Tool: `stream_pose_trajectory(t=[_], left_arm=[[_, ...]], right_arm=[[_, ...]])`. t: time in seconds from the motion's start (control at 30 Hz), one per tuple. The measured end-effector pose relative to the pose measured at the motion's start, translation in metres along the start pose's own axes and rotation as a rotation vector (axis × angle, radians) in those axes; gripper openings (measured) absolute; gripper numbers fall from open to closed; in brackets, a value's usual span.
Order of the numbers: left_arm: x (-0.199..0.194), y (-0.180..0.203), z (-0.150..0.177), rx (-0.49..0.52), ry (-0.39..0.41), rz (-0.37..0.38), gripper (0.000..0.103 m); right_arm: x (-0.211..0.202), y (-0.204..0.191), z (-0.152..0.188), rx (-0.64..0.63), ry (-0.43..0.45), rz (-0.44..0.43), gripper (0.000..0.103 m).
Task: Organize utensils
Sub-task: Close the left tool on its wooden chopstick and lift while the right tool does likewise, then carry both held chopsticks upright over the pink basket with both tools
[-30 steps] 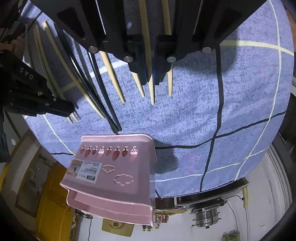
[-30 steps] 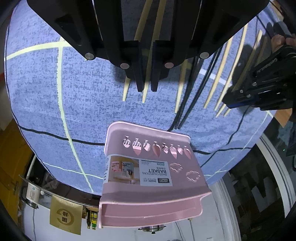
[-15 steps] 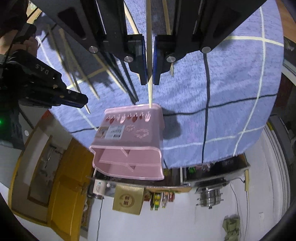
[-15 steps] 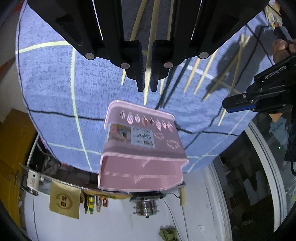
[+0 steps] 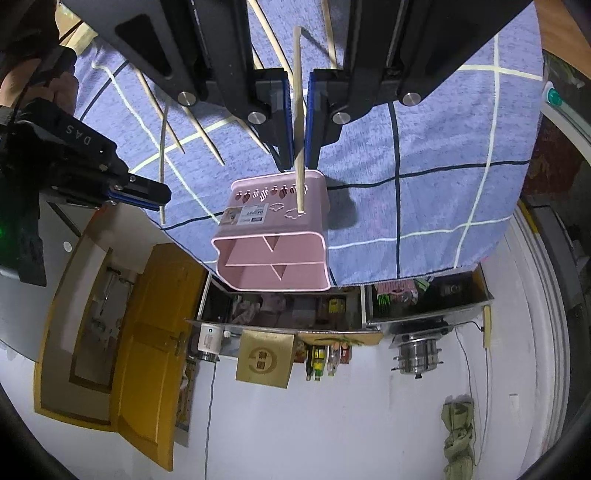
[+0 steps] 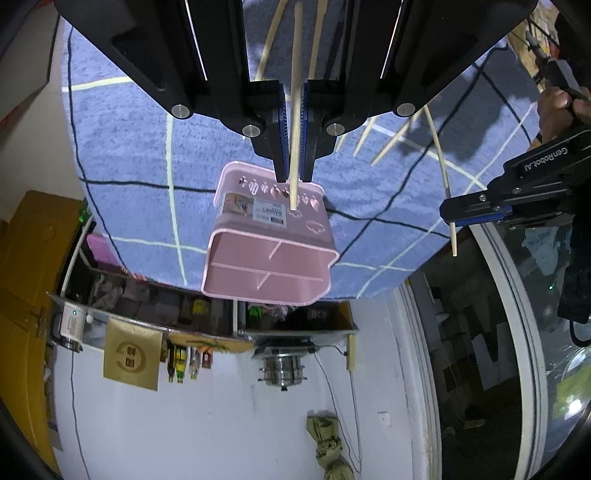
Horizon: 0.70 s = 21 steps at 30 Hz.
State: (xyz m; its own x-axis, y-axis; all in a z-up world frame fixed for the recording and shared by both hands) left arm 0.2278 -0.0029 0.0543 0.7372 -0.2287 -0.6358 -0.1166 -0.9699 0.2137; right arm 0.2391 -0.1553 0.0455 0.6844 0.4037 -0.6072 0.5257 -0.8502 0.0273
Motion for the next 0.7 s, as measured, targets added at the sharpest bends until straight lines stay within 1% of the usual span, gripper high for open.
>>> stream_pose_trajectory(t=[0.2,0.43,0.7], left_arm=[[-0.014,0.004,0.0,0.005,0.017,0.004,0.006],[-0.024,0.009,-0.002,0.013,0.033,0.011,0.006],[-0.018,0.014,-0.014,0.005,0.024,0.03,0.006]], right_arm=[[-0.015,-0.005,-0.005,-0.007,0.036,0.002,0.005],[-0.025,-0.005,-0.005,-0.014,0.053,0.0,0.005],[-0.027,-0.001,-0.017,-0.014,0.076,0.004,0.005]])
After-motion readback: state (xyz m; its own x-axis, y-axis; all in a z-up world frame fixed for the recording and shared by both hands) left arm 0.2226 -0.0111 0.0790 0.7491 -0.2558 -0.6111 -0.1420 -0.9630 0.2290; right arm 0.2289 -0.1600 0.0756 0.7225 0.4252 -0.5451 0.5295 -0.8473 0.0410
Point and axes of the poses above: each gripper's, at about its wrist camera, not at the fingertips, and x roughly the way its jaws point, y to its right, z to its underside, the point moved 7 cm from there along x, roughly the way its jaws point, and after that the axes turned 9 degrees about -x, right-handed, at the moved point
